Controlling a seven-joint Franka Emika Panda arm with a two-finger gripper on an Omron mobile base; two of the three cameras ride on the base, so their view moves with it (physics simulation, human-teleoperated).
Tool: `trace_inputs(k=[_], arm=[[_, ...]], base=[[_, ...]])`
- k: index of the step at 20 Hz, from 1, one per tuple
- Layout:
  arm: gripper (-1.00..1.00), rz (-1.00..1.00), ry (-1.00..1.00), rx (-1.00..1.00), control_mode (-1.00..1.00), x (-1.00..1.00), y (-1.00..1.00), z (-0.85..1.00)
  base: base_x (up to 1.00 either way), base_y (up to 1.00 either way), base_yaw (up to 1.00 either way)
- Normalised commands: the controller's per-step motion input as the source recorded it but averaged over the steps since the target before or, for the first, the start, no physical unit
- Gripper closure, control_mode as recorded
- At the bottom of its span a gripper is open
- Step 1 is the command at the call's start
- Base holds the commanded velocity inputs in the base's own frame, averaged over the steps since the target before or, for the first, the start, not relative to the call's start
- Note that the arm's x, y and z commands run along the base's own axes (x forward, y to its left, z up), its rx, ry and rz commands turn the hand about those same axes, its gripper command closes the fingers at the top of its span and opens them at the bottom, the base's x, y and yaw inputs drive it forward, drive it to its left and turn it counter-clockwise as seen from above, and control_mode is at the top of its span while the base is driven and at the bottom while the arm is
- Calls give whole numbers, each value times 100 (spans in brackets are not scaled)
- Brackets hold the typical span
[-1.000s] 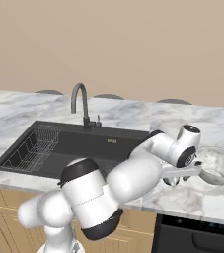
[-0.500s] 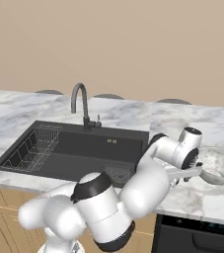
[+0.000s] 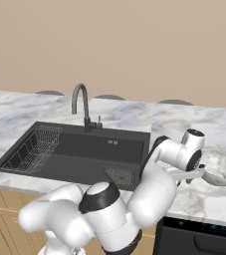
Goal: Clear the mugs and bowl far away from the sink.
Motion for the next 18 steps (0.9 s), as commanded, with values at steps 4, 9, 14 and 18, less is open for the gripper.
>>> trace_inputs(k=[4, 9, 14, 18], arm=[[100, 0, 0, 0, -100, 0, 0, -12], [100, 0, 0, 0, -100, 0, 0, -10], [100, 0, 0, 0, -100, -1, 1, 0], [100, 2, -12, 0, -100, -46, 12, 12]], base=[[0, 0, 0], [0, 0, 0], [0, 0, 0], [0, 0, 0]])
